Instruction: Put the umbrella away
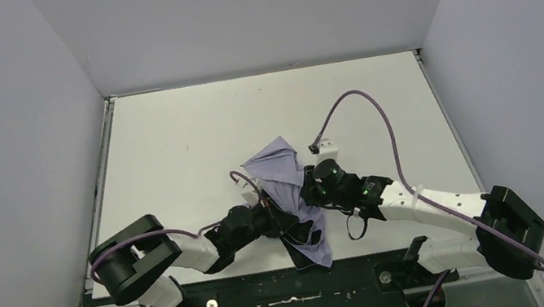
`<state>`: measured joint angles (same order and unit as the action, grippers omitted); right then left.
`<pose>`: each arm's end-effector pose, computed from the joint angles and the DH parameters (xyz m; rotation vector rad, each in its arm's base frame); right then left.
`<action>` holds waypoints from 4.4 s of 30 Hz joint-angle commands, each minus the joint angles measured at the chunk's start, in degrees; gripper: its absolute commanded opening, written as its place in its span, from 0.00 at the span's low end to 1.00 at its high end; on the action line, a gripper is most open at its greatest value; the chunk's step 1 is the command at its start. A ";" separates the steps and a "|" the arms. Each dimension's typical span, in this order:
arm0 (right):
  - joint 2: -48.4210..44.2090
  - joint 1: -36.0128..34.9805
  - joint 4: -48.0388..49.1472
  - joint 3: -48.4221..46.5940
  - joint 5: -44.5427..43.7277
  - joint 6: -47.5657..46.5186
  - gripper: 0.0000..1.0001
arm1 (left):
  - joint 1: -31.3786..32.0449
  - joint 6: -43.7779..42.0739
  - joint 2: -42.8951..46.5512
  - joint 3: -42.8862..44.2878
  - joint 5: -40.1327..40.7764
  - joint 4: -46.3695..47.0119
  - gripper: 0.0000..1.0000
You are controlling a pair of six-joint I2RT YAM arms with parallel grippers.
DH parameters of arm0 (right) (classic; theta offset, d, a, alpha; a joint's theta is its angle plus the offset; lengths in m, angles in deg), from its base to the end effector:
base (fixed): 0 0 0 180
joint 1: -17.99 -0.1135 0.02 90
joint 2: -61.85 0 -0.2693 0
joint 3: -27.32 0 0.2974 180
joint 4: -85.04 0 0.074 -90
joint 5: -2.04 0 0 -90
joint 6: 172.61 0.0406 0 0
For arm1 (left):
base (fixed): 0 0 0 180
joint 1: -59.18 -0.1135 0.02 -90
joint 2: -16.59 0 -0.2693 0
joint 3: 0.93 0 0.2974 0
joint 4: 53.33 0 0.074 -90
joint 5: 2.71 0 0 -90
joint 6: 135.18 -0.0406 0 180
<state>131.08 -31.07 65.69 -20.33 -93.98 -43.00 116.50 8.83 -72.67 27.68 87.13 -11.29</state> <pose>0.1916 0.2144 0.1810 -0.1389 2.3727 0.6686 0.1462 -0.2281 0.0870 0.0635 2.1251 -1.2630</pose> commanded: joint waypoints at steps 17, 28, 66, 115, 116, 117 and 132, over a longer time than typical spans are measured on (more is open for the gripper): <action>-28.34 -4.24 -31.77 9.02 -3.80 21.97 0.00 | 0.25 -0.24 -3.17 0.14 -2.81 4.97 0.00; -27.23 -4.87 -27.71 11.95 -3.19 22.82 0.00 | -0.25 2.16 -4.60 -0.32 -4.85 10.26 0.79; -25.68 -7.32 -48.12 -1.87 8.50 14.53 0.34 | -4.01 4.34 -10.14 2.63 -6.54 12.87 0.00; -15.45 -18.39 -37.48 2.81 13.50 11.04 0.06 | -4.58 3.70 -13.04 2.01 -8.16 13.63 0.00; -16.30 -19.14 -38.44 2.71 13.19 11.57 0.06 | -4.71 3.58 -13.05 2.01 -8.25 13.67 0.00; -17.14 -19.65 -39.34 2.51 12.84 12.00 0.07 | -4.74 3.37 -13.01 2.01 -8.39 13.71 0.00; -15.12 -6.76 -33.00 -15.22 -5.79 1.52 0.31 | -4.58 0.88 -13.02 1.58 -10.55 12.26 0.00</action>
<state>108.99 -45.54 19.88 -34.32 -103.42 -34.25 111.96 11.79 -86.57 29.36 77.60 1.54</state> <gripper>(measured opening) 0.306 0.002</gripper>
